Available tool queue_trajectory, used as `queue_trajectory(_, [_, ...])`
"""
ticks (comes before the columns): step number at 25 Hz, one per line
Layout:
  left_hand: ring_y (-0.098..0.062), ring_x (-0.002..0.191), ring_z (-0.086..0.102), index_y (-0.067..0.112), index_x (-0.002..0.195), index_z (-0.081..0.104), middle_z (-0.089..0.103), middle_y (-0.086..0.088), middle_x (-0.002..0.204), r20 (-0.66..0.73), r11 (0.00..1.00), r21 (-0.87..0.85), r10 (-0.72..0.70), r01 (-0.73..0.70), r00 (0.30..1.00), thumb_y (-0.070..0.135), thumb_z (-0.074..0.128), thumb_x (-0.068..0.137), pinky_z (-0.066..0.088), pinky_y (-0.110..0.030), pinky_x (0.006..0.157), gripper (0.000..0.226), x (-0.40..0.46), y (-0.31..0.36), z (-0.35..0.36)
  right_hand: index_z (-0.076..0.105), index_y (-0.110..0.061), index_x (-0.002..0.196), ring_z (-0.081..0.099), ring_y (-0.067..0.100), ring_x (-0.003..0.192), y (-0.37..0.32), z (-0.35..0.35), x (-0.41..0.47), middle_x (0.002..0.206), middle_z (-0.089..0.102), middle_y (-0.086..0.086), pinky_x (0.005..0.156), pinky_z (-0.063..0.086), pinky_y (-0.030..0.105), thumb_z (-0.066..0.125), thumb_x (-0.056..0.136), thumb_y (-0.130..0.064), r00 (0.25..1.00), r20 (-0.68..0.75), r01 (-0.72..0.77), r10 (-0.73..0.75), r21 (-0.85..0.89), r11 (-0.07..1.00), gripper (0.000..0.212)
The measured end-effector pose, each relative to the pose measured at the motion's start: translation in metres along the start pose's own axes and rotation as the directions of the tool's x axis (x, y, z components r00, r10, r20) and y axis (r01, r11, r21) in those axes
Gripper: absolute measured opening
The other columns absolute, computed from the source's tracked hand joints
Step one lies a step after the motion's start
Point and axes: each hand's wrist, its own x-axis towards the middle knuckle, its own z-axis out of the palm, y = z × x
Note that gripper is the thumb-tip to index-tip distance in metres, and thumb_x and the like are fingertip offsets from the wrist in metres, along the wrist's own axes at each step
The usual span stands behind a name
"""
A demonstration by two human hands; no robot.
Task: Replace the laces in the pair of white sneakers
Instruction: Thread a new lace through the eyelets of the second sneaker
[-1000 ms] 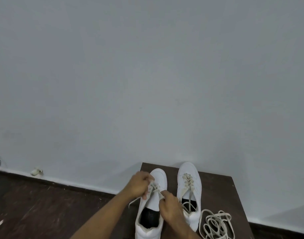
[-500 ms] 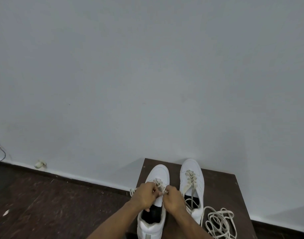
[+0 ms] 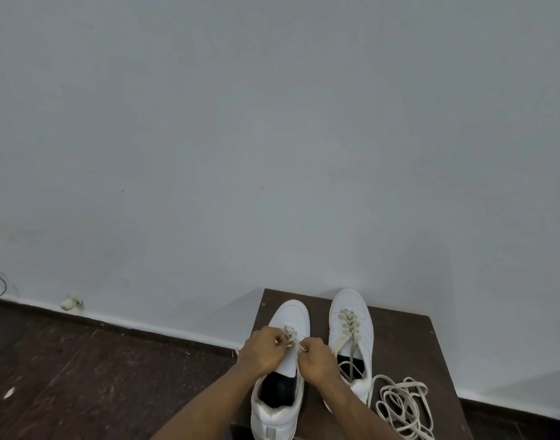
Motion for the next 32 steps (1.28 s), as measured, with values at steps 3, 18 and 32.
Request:
queue_trajectory(3, [-0.017,0.102,0.064,0.024,0.108,0.073,0.070,0.003,0.113,0.017,0.996,0.082,0.019,-0.020,1.000,0.026,0.054,0.095,0.051,-0.029,0.088,0.023,0.003,0.000,0.004,0.059,-0.021,0.092,0.063,0.028,0.099,0.001,0.002,0.001,0.105,0.068,0.009,0.073,0.041,0.029,0.042,0.090,-0.018,1.000,-0.003,-0.002,0.002,0.000,1.000,0.017])
queue_trajectory(18, [-0.022,0.097,0.066,0.022,0.103,0.070,0.071,0.000,0.104,-0.052,0.980,0.197,-0.006,0.016,0.999,0.025,0.050,0.089,0.055,-0.037,0.082,0.024,0.007,0.006,0.023,0.049,-0.024,0.073,0.062,0.023,0.085,0.005,0.001,0.003,0.084,0.062,0.000,0.069,0.043,0.029,0.043,0.088,-0.014,1.000,0.002,-0.001,0.001,0.028,1.000,0.019])
queue_trajectory(32, [-0.017,0.092,0.067,0.026,0.098,0.075,0.073,0.003,0.101,-0.158,0.988,0.129,-0.063,0.083,0.986,0.022,0.055,0.090,0.052,-0.028,0.075,0.021,0.007,0.008,0.030,0.059,-0.025,0.088,0.064,0.020,0.089,-0.003,-0.007,0.003,0.093,0.066,-0.002,0.074,0.049,0.031,0.045,0.089,-0.016,0.996,0.059,-0.066,0.061,0.093,0.993,0.017])
